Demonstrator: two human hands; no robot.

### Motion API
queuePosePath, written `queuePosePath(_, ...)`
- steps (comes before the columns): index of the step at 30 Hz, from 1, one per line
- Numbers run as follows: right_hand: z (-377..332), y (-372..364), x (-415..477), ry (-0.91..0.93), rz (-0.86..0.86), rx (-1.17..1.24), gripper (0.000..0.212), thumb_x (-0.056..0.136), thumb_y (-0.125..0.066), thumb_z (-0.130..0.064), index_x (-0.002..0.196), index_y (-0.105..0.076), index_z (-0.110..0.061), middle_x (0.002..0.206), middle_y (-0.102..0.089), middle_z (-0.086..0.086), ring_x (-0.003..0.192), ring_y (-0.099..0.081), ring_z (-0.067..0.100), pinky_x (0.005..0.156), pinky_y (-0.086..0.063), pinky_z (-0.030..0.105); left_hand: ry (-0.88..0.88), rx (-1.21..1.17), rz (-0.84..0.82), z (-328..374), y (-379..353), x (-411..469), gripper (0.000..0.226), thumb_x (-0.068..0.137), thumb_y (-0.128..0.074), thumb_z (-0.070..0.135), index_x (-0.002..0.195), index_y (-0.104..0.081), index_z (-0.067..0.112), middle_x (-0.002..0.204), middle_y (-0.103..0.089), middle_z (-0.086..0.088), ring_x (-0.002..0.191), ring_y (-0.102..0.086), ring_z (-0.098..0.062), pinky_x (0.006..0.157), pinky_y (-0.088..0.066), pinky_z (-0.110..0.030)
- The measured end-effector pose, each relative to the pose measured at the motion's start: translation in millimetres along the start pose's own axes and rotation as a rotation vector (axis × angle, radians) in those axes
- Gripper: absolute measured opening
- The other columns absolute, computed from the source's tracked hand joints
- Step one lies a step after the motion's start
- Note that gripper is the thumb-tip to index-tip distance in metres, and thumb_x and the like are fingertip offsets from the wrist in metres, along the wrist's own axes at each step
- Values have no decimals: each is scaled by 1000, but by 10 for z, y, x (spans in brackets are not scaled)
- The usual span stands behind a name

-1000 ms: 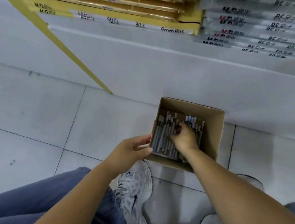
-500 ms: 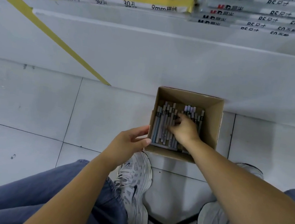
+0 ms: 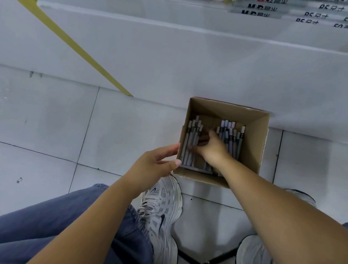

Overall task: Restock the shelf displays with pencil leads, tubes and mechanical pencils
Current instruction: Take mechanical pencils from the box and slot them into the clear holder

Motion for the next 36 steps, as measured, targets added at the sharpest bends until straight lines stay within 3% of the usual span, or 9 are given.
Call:
queuePosePath(14,-54,-151,160,-45,-42,262,50,81,-75,-22,127,-56,-17,123,-63,5,117,-57,27,96,-44,39,20,-8,1,-28,15,4,51,97,-63,25,145,-49,34,140,-58,17,115,-64,-4,81,-54,-14)
queuePosePath(18,59,-154,161,-112,-58,349,63,77,-79,-23,133,-51,-15,131,-60,7,123,-53,29,107,-40,49,16,-12,0,-34,10,5,49,97,-63,26,143,-51,38,135,-60,22,113,-65,-2,81,-55,-14)
queuePosePath(21,68,-173,173,-113,-83,394,62,78,-78,-21,134,-52,-15,132,-60,7,123,-54,27,108,-38,49,10,-14,4,-36,15,13,47,97,-63,26,140,-53,41,134,-60,24,112,-65,-1,80,-55,-14)
queuePosePath(28,145,-148,131,-147,-84,480,45,86,-68,-9,129,-55,-8,126,-62,14,119,-55,31,108,-38,50,2,3,-1,-51,6,28,48,98,-62,27,143,-51,40,139,-58,20,114,-65,-5,87,-56,-20)
queuePosePath(33,-92,9,-110,-21,-34,535,12,97,-52,-8,101,-61,-14,101,-69,11,110,-62,28,107,-39,42,14,109,10,7,16,24,52,96,-65,28,144,-50,36,144,-55,13,116,-64,-5,95,-54,-27)
queuePosePath(36,-494,238,-473,169,-87,543,10,98,-50,-11,97,-59,-16,88,-69,7,97,-65,21,105,-42,44,-38,418,173,281,100,-34,68,90,-71,34,150,-41,26,146,-49,3,129,-50,-16,108,-43,-37)
Point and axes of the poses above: each hand's wrist, its own x-axis towards the middle knuckle, its own y-axis out of the back of the hand, z = x × y, the point moved 9 cm from there along x, towards the middle knuckle
